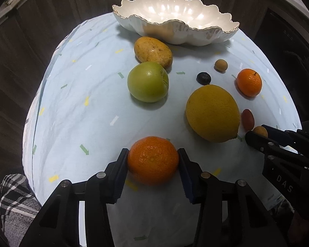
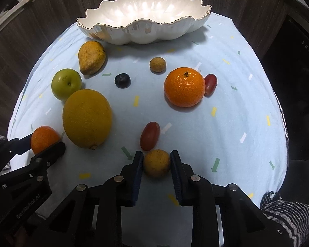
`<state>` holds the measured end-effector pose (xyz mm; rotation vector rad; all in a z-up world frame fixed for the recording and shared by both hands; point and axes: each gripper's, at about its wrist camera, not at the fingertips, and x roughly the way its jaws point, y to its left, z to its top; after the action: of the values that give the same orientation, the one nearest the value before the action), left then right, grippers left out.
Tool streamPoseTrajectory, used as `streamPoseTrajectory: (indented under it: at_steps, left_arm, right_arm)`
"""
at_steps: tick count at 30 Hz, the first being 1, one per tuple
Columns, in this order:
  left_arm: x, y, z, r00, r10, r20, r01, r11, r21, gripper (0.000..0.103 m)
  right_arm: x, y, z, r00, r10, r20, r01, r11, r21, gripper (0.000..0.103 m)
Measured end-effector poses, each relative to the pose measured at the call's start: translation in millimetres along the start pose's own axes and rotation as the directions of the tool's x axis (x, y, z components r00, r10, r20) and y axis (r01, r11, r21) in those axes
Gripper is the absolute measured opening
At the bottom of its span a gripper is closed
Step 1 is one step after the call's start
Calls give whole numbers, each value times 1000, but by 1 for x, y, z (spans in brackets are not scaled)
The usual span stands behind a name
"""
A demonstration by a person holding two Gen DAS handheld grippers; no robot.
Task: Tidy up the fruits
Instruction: 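Grasp the mandarin with the left tool while the right tool grasps the small brown fruit, then carry both fruits over the white bowl and open both tools to drop them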
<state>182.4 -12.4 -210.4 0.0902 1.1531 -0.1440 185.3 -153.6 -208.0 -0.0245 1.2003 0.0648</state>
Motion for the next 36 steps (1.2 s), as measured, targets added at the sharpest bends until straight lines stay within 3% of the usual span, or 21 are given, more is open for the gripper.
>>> streamPoseTrajectory:
  at_steps: [22, 36]
  left_arm:
    - [-39, -3, 15, 997, 28, 75, -29, 999, 15, 44]
    - [-65, -2, 51, 990, 30, 138, -32, 999, 17, 44]
  right_arm:
    - [-37, -12, 14, 995, 21, 93, -24, 999, 27, 27]
    - [-59, -18, 55, 983, 59, 175, -68, 997, 47, 27]
